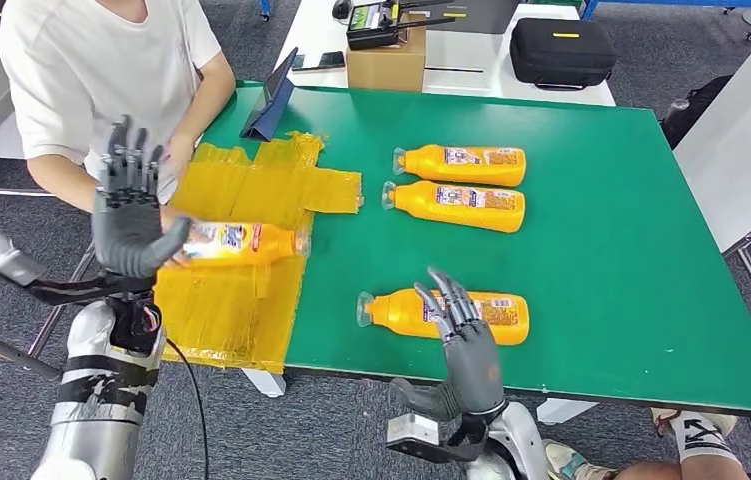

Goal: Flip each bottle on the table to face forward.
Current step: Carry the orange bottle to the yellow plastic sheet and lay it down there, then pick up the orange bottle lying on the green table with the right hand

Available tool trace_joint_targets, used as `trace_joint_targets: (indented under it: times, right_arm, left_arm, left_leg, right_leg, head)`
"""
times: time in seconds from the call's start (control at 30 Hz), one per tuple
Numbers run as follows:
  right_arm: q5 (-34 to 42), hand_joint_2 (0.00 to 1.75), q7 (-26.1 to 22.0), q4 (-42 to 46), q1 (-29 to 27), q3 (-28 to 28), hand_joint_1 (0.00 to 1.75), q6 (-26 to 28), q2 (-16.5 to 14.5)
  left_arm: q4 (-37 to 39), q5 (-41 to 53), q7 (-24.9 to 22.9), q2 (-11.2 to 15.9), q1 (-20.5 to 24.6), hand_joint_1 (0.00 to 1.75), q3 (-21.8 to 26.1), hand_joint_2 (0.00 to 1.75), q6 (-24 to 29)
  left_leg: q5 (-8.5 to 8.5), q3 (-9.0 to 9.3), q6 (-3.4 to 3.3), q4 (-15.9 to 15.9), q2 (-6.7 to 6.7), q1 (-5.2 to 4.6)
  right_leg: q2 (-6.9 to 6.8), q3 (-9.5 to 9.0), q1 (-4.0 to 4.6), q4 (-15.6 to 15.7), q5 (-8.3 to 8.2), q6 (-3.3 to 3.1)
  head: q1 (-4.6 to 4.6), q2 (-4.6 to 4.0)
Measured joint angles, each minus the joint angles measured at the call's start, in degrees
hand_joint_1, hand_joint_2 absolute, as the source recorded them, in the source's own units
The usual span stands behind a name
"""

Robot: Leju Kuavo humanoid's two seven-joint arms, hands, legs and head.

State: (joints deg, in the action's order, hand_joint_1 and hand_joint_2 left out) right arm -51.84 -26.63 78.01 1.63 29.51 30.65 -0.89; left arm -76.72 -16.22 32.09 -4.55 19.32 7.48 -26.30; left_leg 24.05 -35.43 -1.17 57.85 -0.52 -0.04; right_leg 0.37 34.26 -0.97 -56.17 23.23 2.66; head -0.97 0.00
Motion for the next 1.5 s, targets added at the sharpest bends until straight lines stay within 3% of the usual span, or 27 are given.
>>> trace_joint_targets:
  times: [0.1, 0.23, 0.5, 1.13, 1.5]
  right_arm:
    - [-4.89, 1.75, 4.64, -4.44, 0.31, -3.67, 0.00, -3.08, 1.88]
    - [-7.68, 1.75, 6.02, -7.96, 1.11, -8.76, 0.00, -4.48, 3.79]
    - [-9.85, 1.75, 6.91, -11.25, 4.36, -13.25, 0.00, -6.96, 5.35]
    - [-13.54, 1.75, 7.96, -26.01, 15.76, -14.07, 0.00, -5.74, 5.58]
    - [-10.06, 1.75, 6.88, -36.01, 20.85, -13.84, 0.00, -13.04, 5.07]
  left_arm:
    - [-7.80, -5.78, -1.21, -2.77, -4.87, 0.00, 1.64, 1.75, 0.92]
    - [-14.57, -4.26, -0.08, -5.23, -11.32, 0.00, 1.94, 1.75, 1.31]
    - [-19.75, -0.54, 3.52, -6.60, -17.03, 0.00, 1.06, 1.75, 1.71]
    - [-21.16, 1.31, 4.48, -6.42, -18.17, 0.00, -1.61, 1.75, 1.05]
    - [-20.01, 2.53, 4.44, -5.77, -17.93, 0.00, -4.04, 1.75, 0.97]
  left_leg:
    - [0.01, -0.03, -0.02, 0.00, -0.08, -0.06]
    - [0.05, -0.05, -0.04, 0.00, -0.06, -0.10]
    - [0.02, -0.03, -0.02, 0.00, 0.00, -0.02]
    - [-0.01, -0.02, -0.03, 0.01, -0.04, -0.03]
    - [-0.01, -0.01, -0.03, 0.01, -0.03, -0.03]
  right_leg:
    - [-0.02, -0.02, -0.04, 0.03, 0.01, 0.01]
    - [-0.01, 0.01, -0.06, 0.05, 0.01, 0.02]
    - [0.00, 0.02, 0.01, 0.03, 0.00, 0.02]
    - [-0.01, -0.01, 0.00, 0.03, -0.02, 0.03]
    - [-0.01, -0.02, 0.00, 0.02, -0.03, 0.04]
  head:
    - [0.01, 0.00]
    - [0.02, -0.01]
    - [0.00, 0.00]
    - [-0.01, -0.01]
    - [0.00, 0.00]
